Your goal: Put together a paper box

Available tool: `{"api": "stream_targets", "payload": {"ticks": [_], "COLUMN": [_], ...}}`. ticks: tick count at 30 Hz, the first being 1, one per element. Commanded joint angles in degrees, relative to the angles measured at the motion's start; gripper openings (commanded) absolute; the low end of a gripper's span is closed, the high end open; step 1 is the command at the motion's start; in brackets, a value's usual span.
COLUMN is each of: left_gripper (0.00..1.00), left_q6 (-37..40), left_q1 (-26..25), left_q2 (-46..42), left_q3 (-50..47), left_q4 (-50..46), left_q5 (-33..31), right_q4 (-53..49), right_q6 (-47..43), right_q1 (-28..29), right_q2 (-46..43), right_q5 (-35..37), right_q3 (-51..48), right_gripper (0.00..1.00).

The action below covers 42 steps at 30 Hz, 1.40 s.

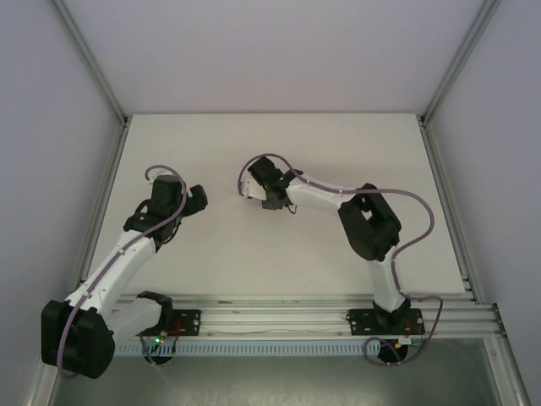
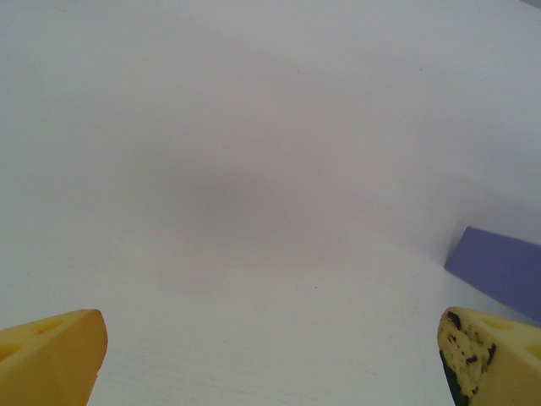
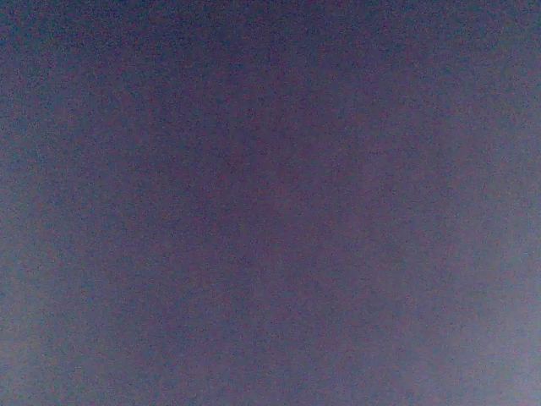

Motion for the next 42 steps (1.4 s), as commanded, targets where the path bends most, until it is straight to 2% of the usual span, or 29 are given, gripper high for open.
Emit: {"api": "stream_targets", "payload": {"ticks": [1, 4, 7, 12, 16, 21, 26, 30, 34, 35, 38, 42], "left_gripper": [1.0, 1.0, 1.0, 1.0, 1.0, 1.0, 1.0, 1.0, 1.0, 1.0, 1.0, 1.0], "left_q6": [-1.0, -0.8, -0.8, -0.6, 0.0, 0.8, 3.1, 7.7, 13.5, 14.9, 17.2, 20.0], "left_q1": [0.3, 0.4, 0.3, 0.4, 0.3, 0.3, 0.4, 2.2, 6.6, 8.6, 14.0, 15.2], "left_q2": [-1.0, -1.3, -1.8, -2.1, -1.9, -1.3, -1.2, -0.4, 0.1, 0.4, 2.6, 8.2], "left_q3": [-0.6, -0.4, -0.5, -0.1, 0.5, 0.9, 0.3, -2.5, -10.2, -12.6, -18.3, -22.3], "left_q4": [-0.8, -1.2, -1.1, -0.6, -0.5, 0.4, 3.9, 11.8, 28.8, 34.0, 46.3, 58.8], "left_q5": [-0.6, -0.6, -0.7, -0.8, -1.3, -1.7, -6.4, -12.1, -16.9, -16.5, -10.2, -8.3], "right_q4": [9.6, 17.2, 17.0, 14.5, 9.7, 2.0, 8.6, 16.6, 28.4, 30.6, 34.2, 51.0], "right_q6": [-2.6, -6.1, -7.9, -8.7, -6.6, -1.8, 7.1, 23.4, 40.1, 44.9, 53.7, 57.1], "right_q1": [0.1, 0.2, 0.3, 1.1, 1.5, 1.6, 0.7, -5.2, -17.1, -21.1, -31.9, -37.1], "right_q2": [-3.0, -4.4, -5.5, -8.0, -10.7, -15.6, -28.3, -39.9, -49.6, -51.1, -54.5, -55.8], "right_q5": [9.4, 13.3, 12.3, 8.9, 6.3, 0.7, -7.2, -11.1, -4.9, -2.4, -4.3, 1.9], "right_q3": [-4.5, -9.1, -11.7, -15.4, -16.5, -17.5, -24.9, -32.5, -43.7, -46.3, -52.8, -64.4], "right_gripper": [0.44, 0.44, 0.57, 0.86, 0.98, 1.0, 1.0, 1.0, 1.0, 1.0, 1.0, 1.0]}}
